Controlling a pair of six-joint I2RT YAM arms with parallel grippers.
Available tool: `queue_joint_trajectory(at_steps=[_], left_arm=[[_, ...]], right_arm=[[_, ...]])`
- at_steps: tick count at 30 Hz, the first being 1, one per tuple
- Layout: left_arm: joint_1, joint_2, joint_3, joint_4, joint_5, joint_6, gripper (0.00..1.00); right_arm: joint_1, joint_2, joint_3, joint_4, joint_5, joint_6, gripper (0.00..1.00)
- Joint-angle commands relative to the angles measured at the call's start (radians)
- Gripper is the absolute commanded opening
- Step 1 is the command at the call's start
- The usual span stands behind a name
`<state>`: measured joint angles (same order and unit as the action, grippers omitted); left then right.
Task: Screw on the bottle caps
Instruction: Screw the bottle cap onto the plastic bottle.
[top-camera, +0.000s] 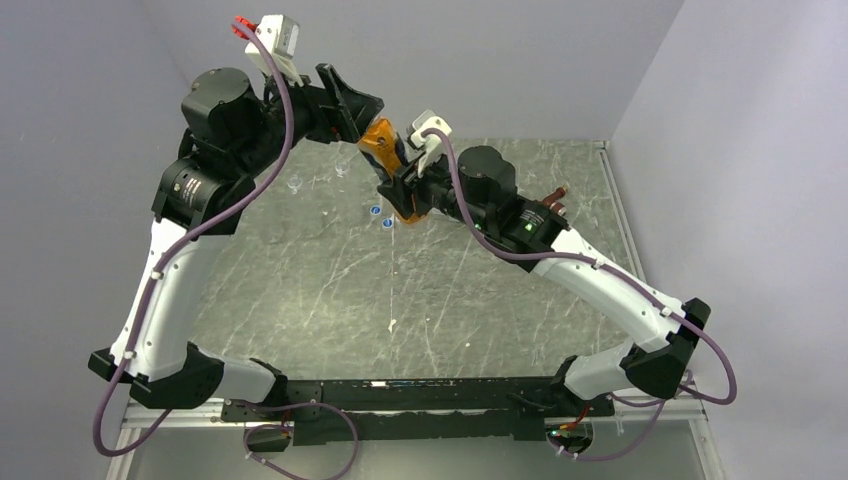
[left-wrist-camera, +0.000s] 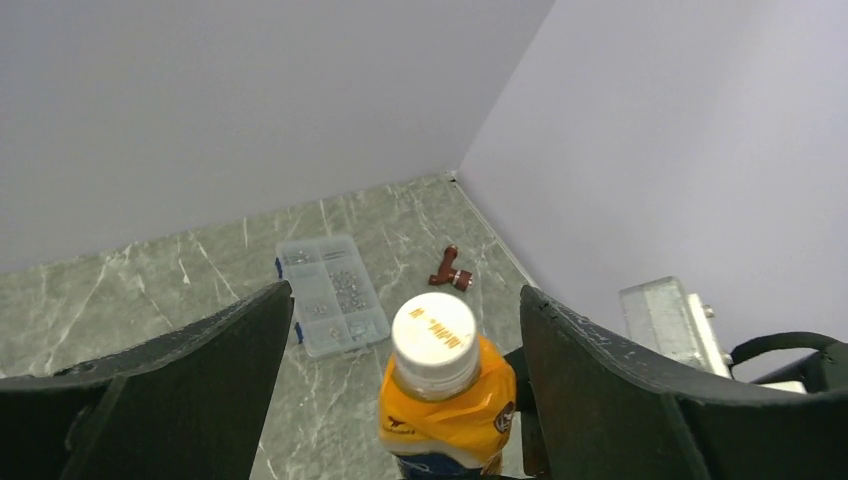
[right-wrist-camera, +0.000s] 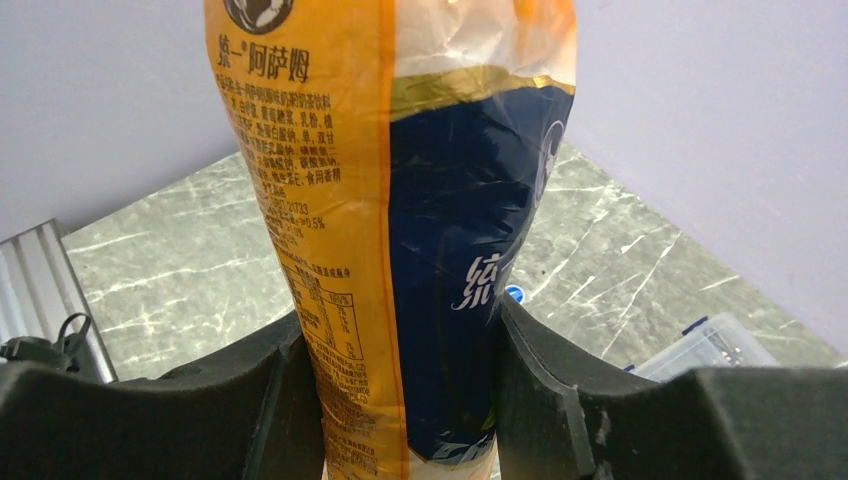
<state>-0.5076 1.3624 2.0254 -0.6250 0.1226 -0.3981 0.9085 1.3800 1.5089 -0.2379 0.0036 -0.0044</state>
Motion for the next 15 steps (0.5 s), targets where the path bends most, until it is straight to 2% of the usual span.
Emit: queue_joint_trajectory(at_steps=[1,13,15], left_arm=[[-0.003,-0.001,0.022,-0.005,-0.046,-0.034,0.86],[-0.003,0.027,0.013,0.018,-0.014,-0.045,0.63],[-0.003,0.026,0.009,0.022,-0.012,-0.044,0.62]], right_arm=[[0.010,0.008,0.070,0.037,0.053,-0.022,0.00],[0.021,0.051,0.120,0.013,0.064,-0.037,0.00],[0.021,0.054,0.122,0.007,0.062,-0.040,0.00]])
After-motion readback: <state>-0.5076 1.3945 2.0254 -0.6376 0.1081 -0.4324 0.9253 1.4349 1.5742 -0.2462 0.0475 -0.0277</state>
